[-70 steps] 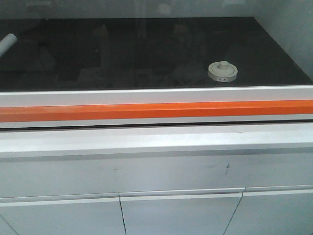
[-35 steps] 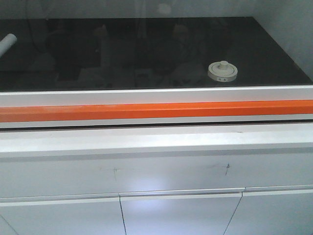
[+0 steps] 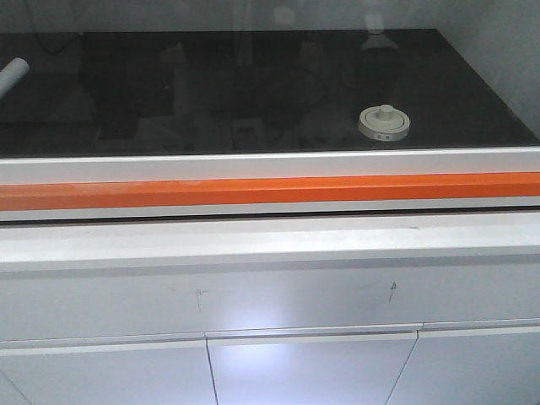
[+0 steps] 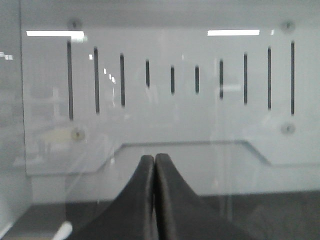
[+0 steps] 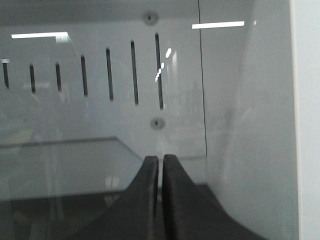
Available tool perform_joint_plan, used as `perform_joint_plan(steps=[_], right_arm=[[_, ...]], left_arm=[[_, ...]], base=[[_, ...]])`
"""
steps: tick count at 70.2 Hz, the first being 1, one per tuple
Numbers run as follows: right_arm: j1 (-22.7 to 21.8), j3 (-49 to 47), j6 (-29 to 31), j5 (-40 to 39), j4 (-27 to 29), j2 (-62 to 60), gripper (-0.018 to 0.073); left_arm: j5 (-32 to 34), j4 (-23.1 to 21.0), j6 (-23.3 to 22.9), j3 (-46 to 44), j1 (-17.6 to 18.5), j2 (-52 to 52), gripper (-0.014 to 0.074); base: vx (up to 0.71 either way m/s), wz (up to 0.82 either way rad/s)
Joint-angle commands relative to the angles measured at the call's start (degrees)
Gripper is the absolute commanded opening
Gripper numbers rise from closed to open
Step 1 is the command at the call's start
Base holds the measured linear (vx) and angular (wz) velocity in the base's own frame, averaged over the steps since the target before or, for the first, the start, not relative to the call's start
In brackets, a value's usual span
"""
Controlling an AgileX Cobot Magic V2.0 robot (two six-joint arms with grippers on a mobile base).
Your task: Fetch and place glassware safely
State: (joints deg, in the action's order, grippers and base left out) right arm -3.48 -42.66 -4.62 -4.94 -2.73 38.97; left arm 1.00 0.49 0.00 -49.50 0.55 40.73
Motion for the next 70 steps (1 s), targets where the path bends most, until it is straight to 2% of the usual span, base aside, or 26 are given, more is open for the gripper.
perform_joint_plan(steps=[1,13,20,29,37,47,54,59,70], right_arm=[[-0.18,-1.96,-0.07,-1.47,-0.13,2.05,-0.0003],[-0.18,-1.96,-0.64,3.99,0.12,3.98,-0.0003],[-0.18,-1.96,-0.82,5.54,0.12,3.98,-0.0003],[-0.18,-1.7,-0.32,4.94,-0.07,3.98,-0.0001],[-0.18,2.84,-0.19,-2.22,-0.1,3.98,-0.0001],[-0.18,13.18,-0.19,-15.49,-1.64,3.98,-0.0001],[-0.18,20.51,-0.19,-23.98,-6.02,3.98,-0.0001],[-0.18,25.41,-0.19,-29.81,-9.79,3.98,-0.0001],[-0.18,32.64,-0.32,-35.91,-10.88,6.11,-0.0001]], left_arm=[[0.23,-0.18,0.0,-1.89,0.33,2.42,-0.0007],[-5.05,-0.18,0.0,-1.38,0.33,4.33,-0.0007],[-1.94,-0.18,0.0,1.45,0.33,4.34,-0.0007],[5.13,-0.18,0.0,7.85,0.33,3.47,-0.0007],[11.81,-0.18,0.0,13.97,0.33,2.81,-0.0007],[18.11,-0.12,0.0,19.87,0.33,2.81,-0.0007],[21.83,0.08,0.0,23.35,0.33,3.01,-0.0007],[25.04,1.97,0.0,26.26,0.33,3.01,-0.0007],[35.82,3.86,0.0,33.56,0.33,3.01,-0.0007]], base=[[0.0,0.0],[0.0,0.0],[0.0,0.0],[0.0,0.0],[0.0,0.0],[0.0,0.0],[0.0,0.0],[0.0,0.0],[0.0,0.0]])
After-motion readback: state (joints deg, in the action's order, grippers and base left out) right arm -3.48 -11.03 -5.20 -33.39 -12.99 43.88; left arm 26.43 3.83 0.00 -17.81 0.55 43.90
